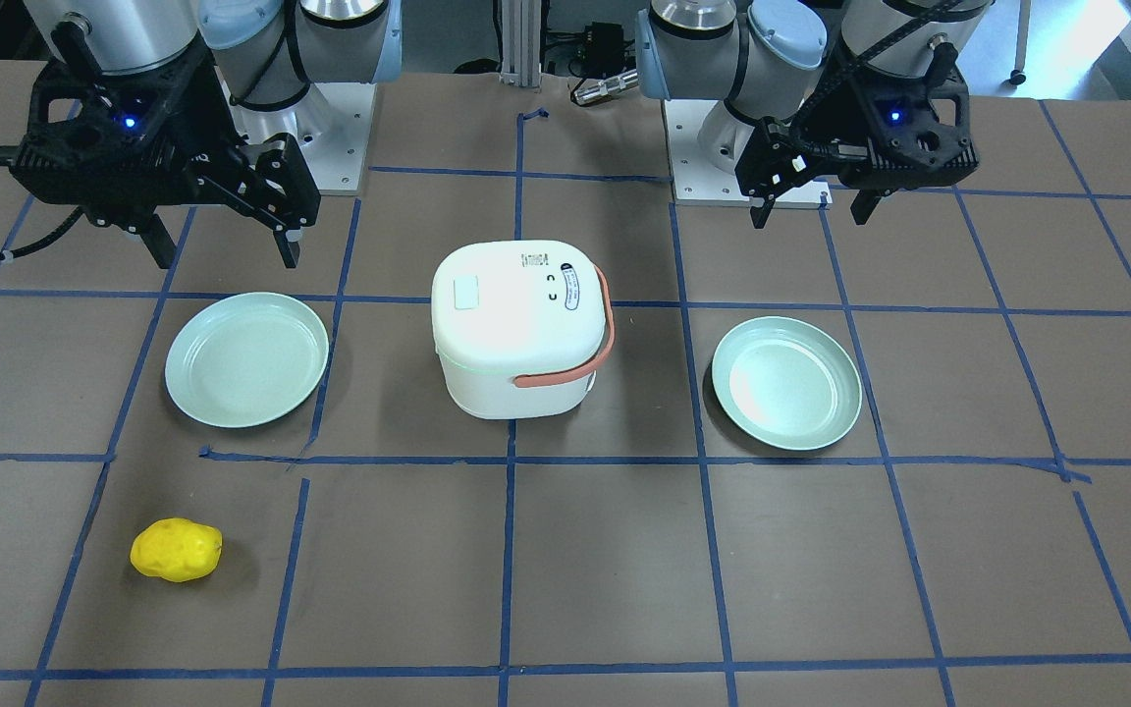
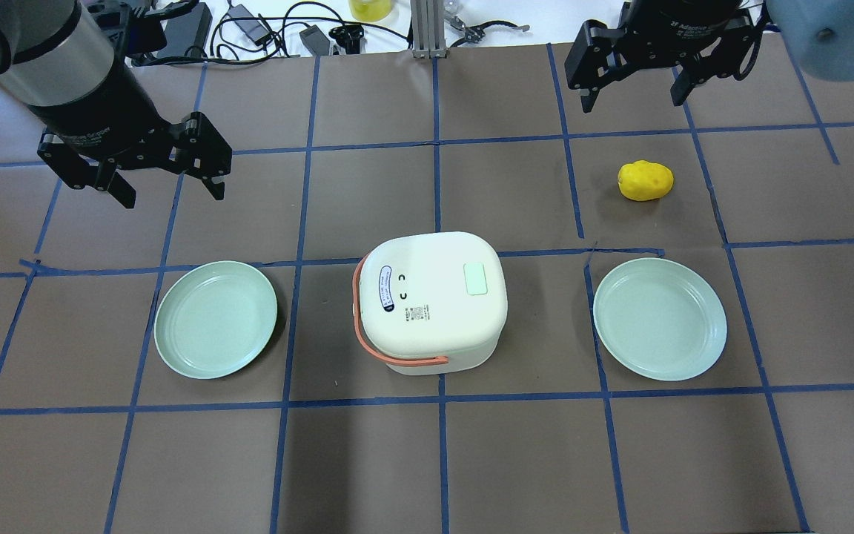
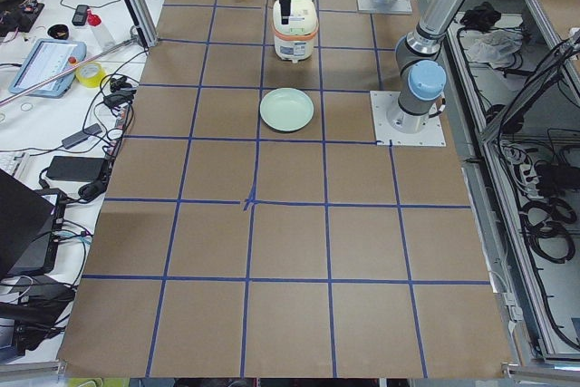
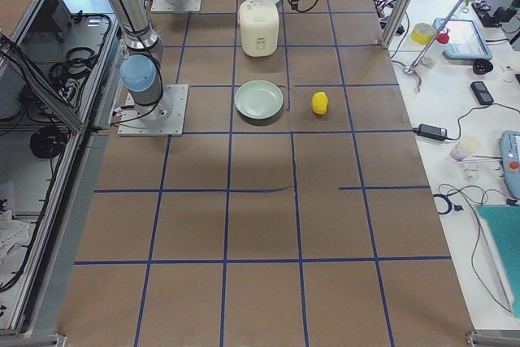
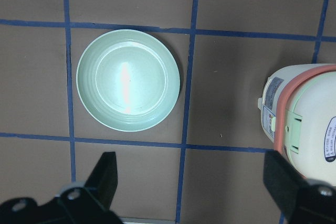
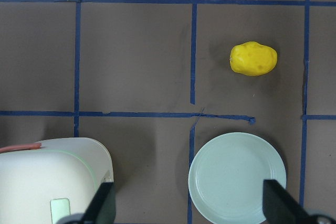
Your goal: Press rice cooker button
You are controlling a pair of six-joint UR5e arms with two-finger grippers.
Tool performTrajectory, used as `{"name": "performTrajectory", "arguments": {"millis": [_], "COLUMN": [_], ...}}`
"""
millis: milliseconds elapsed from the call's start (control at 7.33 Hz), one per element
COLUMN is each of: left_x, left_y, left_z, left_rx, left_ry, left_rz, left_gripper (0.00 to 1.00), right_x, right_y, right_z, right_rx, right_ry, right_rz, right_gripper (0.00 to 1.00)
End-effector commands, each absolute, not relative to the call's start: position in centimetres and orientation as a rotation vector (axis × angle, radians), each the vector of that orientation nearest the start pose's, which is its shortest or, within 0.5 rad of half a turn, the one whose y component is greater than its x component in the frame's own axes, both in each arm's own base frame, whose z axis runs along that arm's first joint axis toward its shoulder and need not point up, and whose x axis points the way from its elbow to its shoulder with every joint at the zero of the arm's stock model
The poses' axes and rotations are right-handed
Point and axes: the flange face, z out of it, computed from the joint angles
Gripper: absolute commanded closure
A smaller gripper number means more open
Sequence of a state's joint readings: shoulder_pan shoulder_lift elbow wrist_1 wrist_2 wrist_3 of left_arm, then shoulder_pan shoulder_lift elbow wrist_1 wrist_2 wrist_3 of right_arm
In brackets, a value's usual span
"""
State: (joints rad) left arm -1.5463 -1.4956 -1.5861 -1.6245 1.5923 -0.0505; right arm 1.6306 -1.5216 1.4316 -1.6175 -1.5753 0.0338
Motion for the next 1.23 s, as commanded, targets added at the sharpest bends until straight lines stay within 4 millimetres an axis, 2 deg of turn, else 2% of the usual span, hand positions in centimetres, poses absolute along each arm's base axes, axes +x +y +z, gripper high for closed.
{"name": "performTrajectory", "arguments": {"millis": [0, 545, 682, 818, 955, 1091], "left_x": [-12.0, -12.0, -12.0, -12.0, -12.0, -12.0], "left_y": [-46.3, -46.3, -46.3, -46.3, -46.3, -46.3], "left_z": [51.1, 51.1, 51.1, 51.1, 51.1, 51.1], "left_rx": [-0.115, -0.115, -0.117, -0.115, -0.115, -0.117], "left_ry": [3.118, 3.118, 3.118, 3.118, 3.118, 3.118], "left_rz": [-0.010, -0.010, -0.010, -0.010, -0.010, -0.010], "left_gripper": [0.00, 0.00, 0.00, 0.00, 0.00, 0.00], "right_x": [16.5, 16.7, 16.8, 17.0, 17.4, 18.9], "right_y": [-51.5, -51.4, -51.3, -51.1, -50.9, -50.4], "right_z": [53.7, 53.5, 53.3, 53.3, 52.6, 51.7], "right_rx": [-0.043, -0.048, -0.053, -0.053, -0.058, -0.087], "right_ry": [3.132, 3.130, 3.131, 3.128, 3.122, 3.115], "right_rz": [-0.212, -0.204, -0.192, -0.170, -0.145, -0.084], "right_gripper": [0.00, 0.00, 0.21, 0.70, 0.97, 0.99]}}
